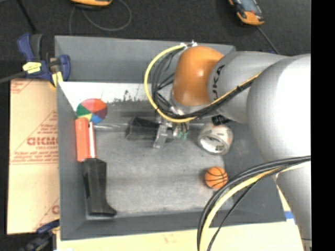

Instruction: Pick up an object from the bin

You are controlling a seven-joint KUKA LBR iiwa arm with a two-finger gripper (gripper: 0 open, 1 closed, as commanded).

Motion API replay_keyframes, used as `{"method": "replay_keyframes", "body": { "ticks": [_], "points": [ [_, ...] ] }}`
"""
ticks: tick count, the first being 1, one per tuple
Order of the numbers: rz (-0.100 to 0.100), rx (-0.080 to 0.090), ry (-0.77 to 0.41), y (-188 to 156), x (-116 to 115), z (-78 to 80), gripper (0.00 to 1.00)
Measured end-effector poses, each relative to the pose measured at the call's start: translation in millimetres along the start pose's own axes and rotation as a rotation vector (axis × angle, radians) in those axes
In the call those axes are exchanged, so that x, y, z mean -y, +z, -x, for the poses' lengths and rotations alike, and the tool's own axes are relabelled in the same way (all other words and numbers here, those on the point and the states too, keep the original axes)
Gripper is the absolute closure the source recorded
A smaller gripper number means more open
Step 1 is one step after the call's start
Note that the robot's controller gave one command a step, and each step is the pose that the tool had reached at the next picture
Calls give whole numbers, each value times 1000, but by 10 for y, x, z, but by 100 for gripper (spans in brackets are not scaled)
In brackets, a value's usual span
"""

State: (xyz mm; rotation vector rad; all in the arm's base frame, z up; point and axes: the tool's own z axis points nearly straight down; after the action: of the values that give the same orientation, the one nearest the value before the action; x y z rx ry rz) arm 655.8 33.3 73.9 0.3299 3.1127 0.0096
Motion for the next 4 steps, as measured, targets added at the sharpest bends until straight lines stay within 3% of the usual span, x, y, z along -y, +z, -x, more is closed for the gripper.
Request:
{"method": "replay_keyframes", "body": {
  "ticks": [1, 2, 3, 4],
  "points": [
    [0, 0, 1, 0, 0, 0, 100],
    [-8, -15, -1, -816, 8, -1, 100],
    [-6, -4, -1, -863, 1, 29, 100],
    [-8, -15, 0, -814, 15, -8, 100]
  ]
}}
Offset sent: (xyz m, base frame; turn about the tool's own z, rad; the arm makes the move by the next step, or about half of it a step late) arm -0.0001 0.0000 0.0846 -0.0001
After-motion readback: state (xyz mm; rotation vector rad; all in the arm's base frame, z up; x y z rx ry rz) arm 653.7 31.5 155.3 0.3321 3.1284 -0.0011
